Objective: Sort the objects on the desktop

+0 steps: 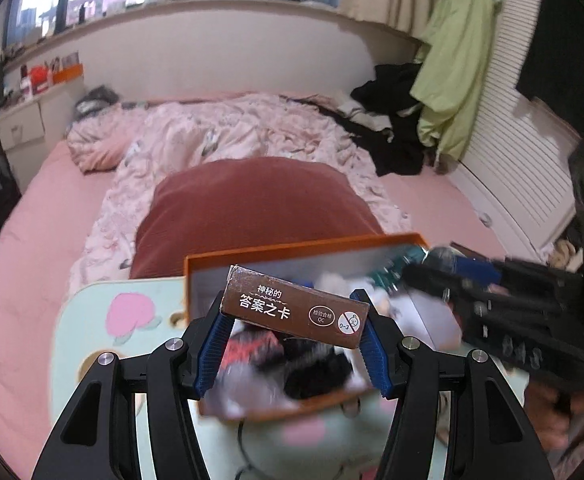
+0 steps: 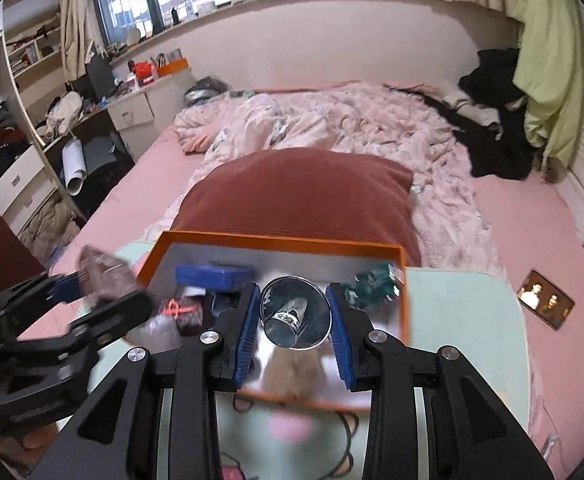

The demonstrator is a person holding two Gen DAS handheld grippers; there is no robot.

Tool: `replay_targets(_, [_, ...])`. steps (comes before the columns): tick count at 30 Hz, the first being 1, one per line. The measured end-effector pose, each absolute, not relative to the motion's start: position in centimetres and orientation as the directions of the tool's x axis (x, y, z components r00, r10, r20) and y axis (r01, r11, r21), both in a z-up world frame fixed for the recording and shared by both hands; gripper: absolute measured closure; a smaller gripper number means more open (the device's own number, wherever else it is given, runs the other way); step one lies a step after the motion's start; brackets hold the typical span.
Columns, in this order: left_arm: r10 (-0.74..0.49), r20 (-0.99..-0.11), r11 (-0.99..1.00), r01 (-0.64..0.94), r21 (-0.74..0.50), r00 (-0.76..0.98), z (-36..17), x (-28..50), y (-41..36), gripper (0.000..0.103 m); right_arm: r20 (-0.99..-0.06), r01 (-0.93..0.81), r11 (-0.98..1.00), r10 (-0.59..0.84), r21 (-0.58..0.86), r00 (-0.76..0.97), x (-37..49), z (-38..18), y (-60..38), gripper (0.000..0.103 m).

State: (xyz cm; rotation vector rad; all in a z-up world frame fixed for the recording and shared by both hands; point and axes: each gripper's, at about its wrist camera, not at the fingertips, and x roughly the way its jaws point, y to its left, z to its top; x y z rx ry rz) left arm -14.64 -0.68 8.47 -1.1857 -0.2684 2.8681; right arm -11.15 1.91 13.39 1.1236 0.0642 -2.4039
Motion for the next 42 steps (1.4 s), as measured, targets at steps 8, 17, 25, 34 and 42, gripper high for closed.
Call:
replay_targets(8, [0.138, -0.72, -0.955, 0.102, -0.279, -0.68, 5.7, -17.3, -2.5, 0.025, -0.793, 0.328, -0.885, -0.449, 0.331, -0.412, -16.7, 9.6, 2.1, 0.052])
replay_targets(17, [0.08, -0.658, -0.974, 0.081, -0.21, -0.749, 8.3, -10.4, -1.7, 0.009, -0.723, 0.37, -0.894, -0.43, 0.254, -0.541, -10.5, 11.6, 4.0, 0.047])
replay_targets(25, [0.037, -0.709, -0.99, 0.073, -0.123, -0.704, 5.0, -3.5, 0.4, 0.003, -0.732, 0.384, -0.916, -0.34, 0.116, -0.591, -2.1, 8.9, 5.4, 0.034])
replay_targets(34, [-0.015, -0.788, -0.986, 0.141, -0.091, -0.615, -1.2, -2.3, 1.3, 0.003, -0.783, 0.37, -0.928, -0.266, 0.049, -0.562, 0.5, 3.9, 5.3, 0.034])
replay_targets(42, [-0.096, -0.788, -0.986, 0.168, -0.009, -0.609, -2.1, -1.4, 1.7, 0.0, -0.795, 0.374, -0.928, -0.223, -0.004, -0.563, 1.2, 2.2, 5.6, 0.0])
